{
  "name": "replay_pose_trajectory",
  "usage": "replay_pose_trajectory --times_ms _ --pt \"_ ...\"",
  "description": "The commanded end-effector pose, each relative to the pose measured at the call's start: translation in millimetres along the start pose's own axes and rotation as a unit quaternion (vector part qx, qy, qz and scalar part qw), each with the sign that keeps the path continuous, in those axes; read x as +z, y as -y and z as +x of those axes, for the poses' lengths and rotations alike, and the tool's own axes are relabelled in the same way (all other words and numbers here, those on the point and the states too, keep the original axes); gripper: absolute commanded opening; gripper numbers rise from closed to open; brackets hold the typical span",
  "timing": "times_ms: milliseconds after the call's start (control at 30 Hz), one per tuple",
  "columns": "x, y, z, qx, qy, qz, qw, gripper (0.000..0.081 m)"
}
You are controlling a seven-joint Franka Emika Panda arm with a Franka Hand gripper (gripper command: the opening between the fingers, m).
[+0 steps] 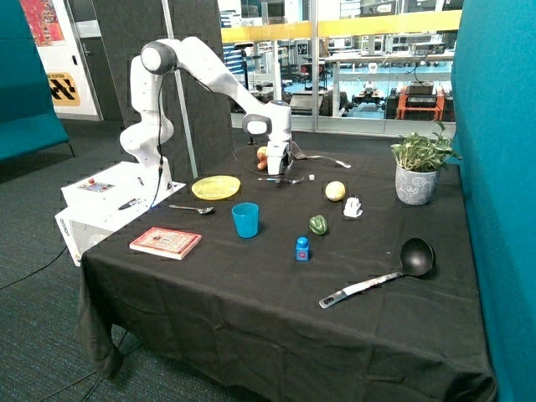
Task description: Set the table
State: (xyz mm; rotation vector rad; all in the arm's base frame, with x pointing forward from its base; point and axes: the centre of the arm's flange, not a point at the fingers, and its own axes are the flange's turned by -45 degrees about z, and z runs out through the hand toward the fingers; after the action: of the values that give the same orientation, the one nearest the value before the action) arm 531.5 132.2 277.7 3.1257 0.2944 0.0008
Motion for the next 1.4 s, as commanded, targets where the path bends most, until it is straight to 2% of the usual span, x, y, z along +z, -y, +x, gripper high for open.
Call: replay_pose_trajectory --times_ms 0,233,667,767,800,833,900,1000,1367 --pt "1.9 -6.4 5.4 0.001 0.0001 0.00102 1.0 0.0503" --pt "11.7 -6.9 -0.2 0.004 0.0002 0.00102 1.0 0.0481" --pt "12.7 -2.8 4.7 0.0 0.0001 0.00102 1.0 0.0427" --pt "12.7 -3.3 5.6 0.003 0.0001 0.00102 1.0 0.0303" --pt "12.7 -3.6 5.6 0.004 0.0002 0.00102 1.0 0.0239" --pt "12.7 -3.8 5.5 0.007 0.0002 0.00102 1.0 0.0119" --pt "12.7 -4.5 5.1 0.011 0.0002 0.00102 0.9999 0.003" --pt "12.7 -5.4 4.3 0.013 0.0002 0.00102 0.9999 0.0004" --pt "12.7 -5.8 1.6 0.009 0.0002 0.00102 1.0 0.0"
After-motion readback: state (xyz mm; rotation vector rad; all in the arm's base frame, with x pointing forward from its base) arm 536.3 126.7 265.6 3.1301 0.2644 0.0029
